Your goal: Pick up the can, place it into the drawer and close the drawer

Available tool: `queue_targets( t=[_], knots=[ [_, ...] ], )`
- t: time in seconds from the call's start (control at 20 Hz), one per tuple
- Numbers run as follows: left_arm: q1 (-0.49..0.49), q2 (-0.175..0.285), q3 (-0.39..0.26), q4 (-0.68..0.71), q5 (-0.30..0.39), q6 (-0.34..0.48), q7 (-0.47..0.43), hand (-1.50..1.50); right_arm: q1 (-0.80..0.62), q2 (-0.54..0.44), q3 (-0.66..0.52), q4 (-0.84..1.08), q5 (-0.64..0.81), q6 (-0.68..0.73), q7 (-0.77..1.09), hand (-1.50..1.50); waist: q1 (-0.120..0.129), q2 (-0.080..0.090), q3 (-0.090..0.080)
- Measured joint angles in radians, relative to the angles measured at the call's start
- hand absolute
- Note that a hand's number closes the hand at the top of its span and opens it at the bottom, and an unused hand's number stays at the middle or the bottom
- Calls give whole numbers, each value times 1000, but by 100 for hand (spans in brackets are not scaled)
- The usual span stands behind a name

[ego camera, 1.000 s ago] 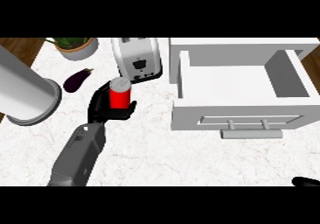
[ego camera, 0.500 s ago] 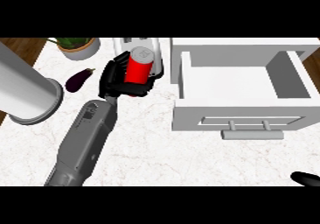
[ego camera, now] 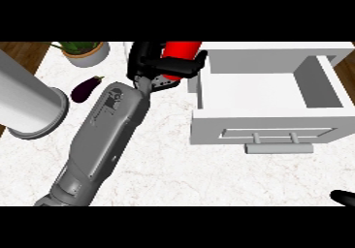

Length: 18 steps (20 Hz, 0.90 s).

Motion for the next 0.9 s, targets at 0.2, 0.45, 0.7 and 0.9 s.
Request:
queue_targets(
  t=[0.2, 0.45, 0.7, 0.9],
  knots=[
    [-111, 0, -9, 42, 3, 33, 53, 150, 8, 1, -2, -30, -9, -2, 22, -150, -6, 2, 0],
    [-261, 1, -29, 130, 37, 84, 112, 150, -31, -2, 9, 1, 10, -17, 22, -150, -11, 4, 0],
    [-377, 0, -66, 234, 76, 125, 127, 150, -29, 1, 15, -12, 6, -15, 25, -150, -21, 6, 0],
    [-466, 0, -87, 332, 116, 135, 127, 150, -42, -6, 17, -16, 3, -17, 40, -150, -31, 9, 1]
  ],
)
